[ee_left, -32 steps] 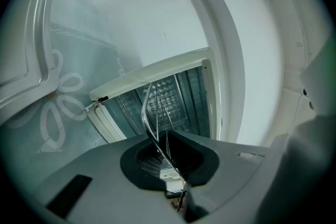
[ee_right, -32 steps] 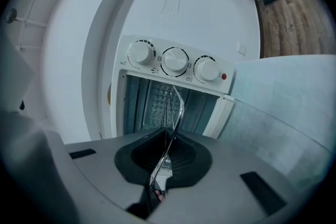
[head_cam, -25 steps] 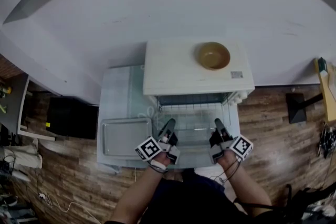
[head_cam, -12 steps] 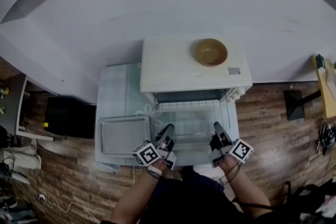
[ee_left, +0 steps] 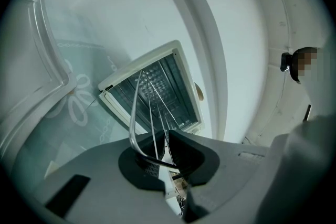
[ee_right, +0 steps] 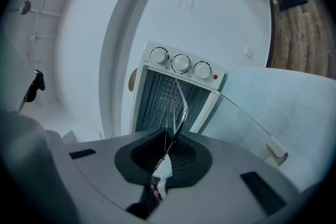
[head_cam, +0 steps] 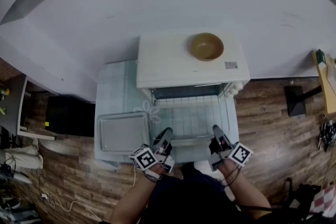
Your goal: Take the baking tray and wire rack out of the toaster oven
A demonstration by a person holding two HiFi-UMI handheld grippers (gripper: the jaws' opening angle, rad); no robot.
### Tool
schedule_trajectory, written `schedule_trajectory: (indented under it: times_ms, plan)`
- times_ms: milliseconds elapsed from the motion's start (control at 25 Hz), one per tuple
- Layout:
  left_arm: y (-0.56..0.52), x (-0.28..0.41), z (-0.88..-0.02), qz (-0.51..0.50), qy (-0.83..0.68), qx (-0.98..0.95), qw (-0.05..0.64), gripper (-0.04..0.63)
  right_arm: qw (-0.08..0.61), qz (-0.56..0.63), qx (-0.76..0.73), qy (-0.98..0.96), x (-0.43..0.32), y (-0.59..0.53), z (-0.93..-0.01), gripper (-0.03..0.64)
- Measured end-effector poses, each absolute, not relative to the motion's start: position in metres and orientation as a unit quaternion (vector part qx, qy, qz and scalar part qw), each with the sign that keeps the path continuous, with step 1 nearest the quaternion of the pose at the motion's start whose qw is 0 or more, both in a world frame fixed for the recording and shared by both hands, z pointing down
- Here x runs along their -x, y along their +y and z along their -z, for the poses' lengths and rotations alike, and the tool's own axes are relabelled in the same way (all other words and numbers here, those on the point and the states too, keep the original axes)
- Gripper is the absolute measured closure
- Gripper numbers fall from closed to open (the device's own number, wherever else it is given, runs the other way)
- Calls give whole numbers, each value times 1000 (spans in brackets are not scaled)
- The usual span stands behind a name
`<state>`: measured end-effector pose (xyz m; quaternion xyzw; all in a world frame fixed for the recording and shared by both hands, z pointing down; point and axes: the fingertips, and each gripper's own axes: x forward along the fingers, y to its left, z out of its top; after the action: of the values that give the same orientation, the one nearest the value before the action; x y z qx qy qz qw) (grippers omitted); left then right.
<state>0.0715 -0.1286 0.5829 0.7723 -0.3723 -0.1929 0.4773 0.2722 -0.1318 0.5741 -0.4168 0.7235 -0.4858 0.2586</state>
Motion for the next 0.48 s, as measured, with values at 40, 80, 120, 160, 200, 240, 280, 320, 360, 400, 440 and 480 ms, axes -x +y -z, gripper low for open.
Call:
schedule_trajectory:
  times_ms: [40,80,120,160,200,240,280,320,360,400,440,480]
  plan:
    - [-125,-71,-584,190,-374,-771,479,577,257,486,417,724,-273,-129,-574,606]
    - [-122,-70,-584,189,-375,-769,482,577,256,488,417,723,-273,-125,-574,606]
    - [-118,-70,-584,188,-374,-769,484,577,256,490,418,721,-273,-122,-575,606]
    - [-114,-70,-585,185,-373,-769,484,577,257,492,419,719,-274,-117,-575,606]
    - [-110,-70,-586,181,-372,-771,484,577,258,493,418,718,-273,-113,-575,606]
    - [-107,-70,-586,177,-370,-773,484,577,257,494,418,717,-273,-109,-575,605]
    - [-103,-70,-587,173,-368,-774,485,577,257,495,419,717,-273,-105,-576,604]
    - [-99,-69,-588,168,-366,-775,486,577,256,495,419,716,-273,-101,-577,604]
    - [-96,-69,-589,165,-364,-776,488,577,257,496,420,715,-272,-97,-578,604]
    - [-93,-67,-590,164,-362,-776,490,577,258,497,420,715,-270,-93,-579,604]
    - [-91,-65,-591,163,-362,-776,490,577,259,496,419,715,-267,-91,-579,604]
    - [-88,-62,-591,164,-361,-776,491,577,259,496,418,716,-264,-89,-578,604]
